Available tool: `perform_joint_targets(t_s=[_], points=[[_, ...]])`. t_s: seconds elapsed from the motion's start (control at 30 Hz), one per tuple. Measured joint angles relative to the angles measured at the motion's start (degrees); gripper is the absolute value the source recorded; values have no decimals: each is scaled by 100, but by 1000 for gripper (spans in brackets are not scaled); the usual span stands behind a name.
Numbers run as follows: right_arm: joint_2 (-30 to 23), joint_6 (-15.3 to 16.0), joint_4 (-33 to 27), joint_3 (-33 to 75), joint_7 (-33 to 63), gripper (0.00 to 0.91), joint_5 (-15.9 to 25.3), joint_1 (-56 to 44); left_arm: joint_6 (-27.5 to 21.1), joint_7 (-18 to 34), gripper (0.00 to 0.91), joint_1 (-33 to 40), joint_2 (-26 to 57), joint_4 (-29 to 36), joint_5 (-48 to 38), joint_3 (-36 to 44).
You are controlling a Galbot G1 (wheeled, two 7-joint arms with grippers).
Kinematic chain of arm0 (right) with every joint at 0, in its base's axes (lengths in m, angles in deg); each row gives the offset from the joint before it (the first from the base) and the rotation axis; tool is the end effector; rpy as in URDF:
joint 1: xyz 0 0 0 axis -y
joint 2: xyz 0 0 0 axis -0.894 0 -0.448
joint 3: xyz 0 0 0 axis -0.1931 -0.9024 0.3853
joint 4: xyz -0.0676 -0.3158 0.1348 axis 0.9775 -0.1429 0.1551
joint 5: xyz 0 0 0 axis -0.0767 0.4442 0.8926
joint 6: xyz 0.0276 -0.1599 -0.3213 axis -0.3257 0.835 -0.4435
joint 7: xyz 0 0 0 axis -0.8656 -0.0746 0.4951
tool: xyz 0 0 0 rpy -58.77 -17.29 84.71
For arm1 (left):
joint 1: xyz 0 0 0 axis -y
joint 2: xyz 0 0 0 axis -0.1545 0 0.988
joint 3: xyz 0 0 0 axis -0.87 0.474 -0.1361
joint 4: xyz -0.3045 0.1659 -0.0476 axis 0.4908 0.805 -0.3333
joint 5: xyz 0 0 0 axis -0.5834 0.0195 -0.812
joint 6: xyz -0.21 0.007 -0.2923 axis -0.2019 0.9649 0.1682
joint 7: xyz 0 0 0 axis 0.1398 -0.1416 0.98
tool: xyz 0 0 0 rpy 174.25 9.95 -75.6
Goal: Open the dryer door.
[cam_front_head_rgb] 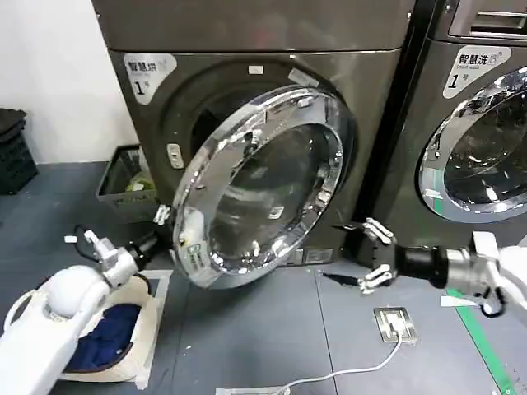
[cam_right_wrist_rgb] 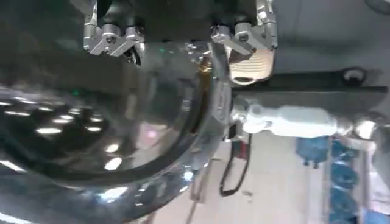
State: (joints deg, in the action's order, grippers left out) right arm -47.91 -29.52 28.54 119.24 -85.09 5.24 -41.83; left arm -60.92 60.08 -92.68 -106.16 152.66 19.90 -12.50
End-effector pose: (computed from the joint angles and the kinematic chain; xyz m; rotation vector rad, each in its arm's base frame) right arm 0.3016 -0.1981 -0.1045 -1.6783 2.5883 -0.3860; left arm 0.3702 0.1498 -0.2058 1.1059 2.8135 0.3994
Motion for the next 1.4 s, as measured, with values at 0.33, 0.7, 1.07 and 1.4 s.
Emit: perform_joint_targets(t_s=[0.33, 0.7, 1.07, 1.4], points=[[-1152, -305, 187, 2592, 403, 907, 338, -2374, 11, -3, 907, 374, -179, 43, 50, 510], [-2824, -770, 157, 4247, 1177, 907, 842, -3264, 23, 7, 907, 925, -542, -71, 171, 1199], [-4304, -556, -144, 5414, 2527, 907, 2138, -3216, 67, 52, 907, 1637, -1030, -403, 215, 2139], [-5276, -89, -902, 6584, 4096, 907, 3440, -2781, 62, 221, 907, 2193, -1515, -769, 259, 2796]])
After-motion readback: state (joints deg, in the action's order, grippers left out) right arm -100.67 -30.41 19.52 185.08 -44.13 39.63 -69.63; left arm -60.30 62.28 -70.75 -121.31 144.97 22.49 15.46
